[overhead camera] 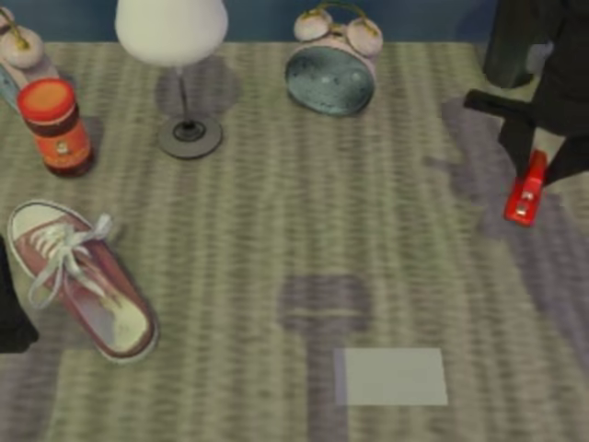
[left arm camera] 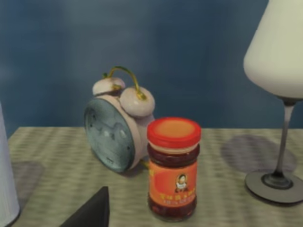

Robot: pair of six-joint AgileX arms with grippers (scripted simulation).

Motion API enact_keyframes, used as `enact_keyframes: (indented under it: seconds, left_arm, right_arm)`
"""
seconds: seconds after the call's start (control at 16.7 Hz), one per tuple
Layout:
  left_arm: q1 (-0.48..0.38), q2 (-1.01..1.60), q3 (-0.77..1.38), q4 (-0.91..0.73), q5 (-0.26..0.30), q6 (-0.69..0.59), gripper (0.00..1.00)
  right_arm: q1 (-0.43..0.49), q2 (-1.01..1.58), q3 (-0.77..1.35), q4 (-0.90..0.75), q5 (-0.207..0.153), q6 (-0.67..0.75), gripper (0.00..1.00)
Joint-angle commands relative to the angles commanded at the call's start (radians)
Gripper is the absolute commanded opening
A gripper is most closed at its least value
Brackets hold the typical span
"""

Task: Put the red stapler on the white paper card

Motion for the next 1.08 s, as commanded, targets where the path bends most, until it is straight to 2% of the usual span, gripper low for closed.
enact_keyframes:
  seconds: [0.24,0.78,0.96,1.08]
  left_arm:
    - [0.000,0.000,0.000,0.000,0.000,0.000,1.00]
    - [0.000,0.000,0.000,0.000,0.000,0.000,1.00]
    - [0.000,0.000,0.000,0.000,0.000,0.000,1.00]
    - [0.000,0.000,0.000,0.000,0.000,0.000,1.00]
  right_arm:
    - [0.121,-0.047,-0.055,-0.002,0.009,-0.280,0.00]
    - [0.457,-0.192,-0.239,-0.002,0.029,-1.127,0.00]
    - [0.539,-0.244,-0.285,0.010,0.037,-1.306,0.00]
    - [0.574,-0.268,-0.304,0.017,0.042,-1.373,0.00]
